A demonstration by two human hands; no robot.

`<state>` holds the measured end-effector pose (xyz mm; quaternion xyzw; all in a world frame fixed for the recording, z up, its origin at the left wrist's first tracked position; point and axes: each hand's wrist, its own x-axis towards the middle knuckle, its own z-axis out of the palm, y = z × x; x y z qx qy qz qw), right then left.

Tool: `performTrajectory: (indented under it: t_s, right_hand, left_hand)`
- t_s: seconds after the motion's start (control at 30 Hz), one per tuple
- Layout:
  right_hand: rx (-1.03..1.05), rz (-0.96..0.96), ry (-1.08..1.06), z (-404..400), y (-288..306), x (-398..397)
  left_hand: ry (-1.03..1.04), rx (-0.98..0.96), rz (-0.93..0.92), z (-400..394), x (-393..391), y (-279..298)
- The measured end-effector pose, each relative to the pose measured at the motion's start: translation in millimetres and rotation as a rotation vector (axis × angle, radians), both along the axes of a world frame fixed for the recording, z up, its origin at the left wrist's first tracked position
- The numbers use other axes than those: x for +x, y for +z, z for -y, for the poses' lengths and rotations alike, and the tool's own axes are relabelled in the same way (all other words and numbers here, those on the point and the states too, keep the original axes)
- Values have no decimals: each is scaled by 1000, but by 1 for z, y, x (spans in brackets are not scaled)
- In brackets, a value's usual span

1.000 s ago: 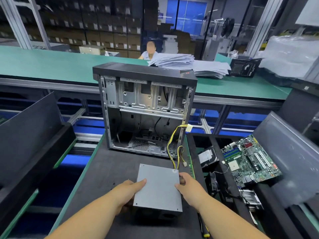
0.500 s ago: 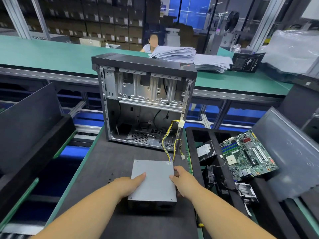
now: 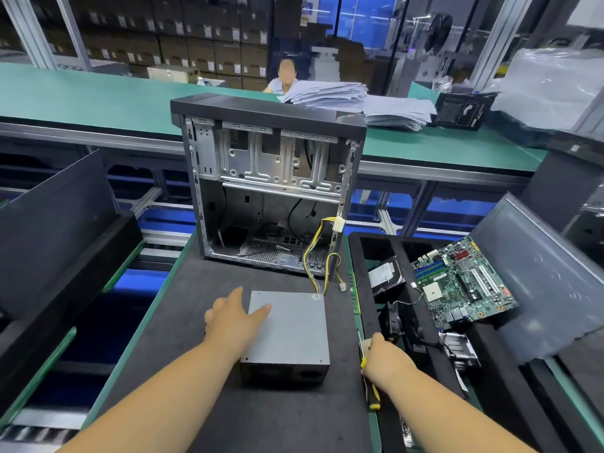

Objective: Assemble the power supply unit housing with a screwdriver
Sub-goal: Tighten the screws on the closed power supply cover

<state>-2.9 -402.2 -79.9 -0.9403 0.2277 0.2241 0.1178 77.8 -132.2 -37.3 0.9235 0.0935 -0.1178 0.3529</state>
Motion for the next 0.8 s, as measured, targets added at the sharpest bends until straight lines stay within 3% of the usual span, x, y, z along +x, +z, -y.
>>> performTrajectory:
  t_s: [0.27, 0.43, 0.63, 0.8]
  right_hand:
    - [57, 80, -95, -1, 6, -2]
    - [305, 423, -350, 0, 34, 15]
    - [577, 806, -388, -30, 74, 44]
    - [702, 863, -306, -73, 85, 55]
  left_hand:
    - [27, -216, 176, -11, 3, 10]
    - [49, -274, 216, -35, 16, 9]
    - [68, -204, 195, -80, 27, -4]
    - [18, 9, 80, -110, 26, -22]
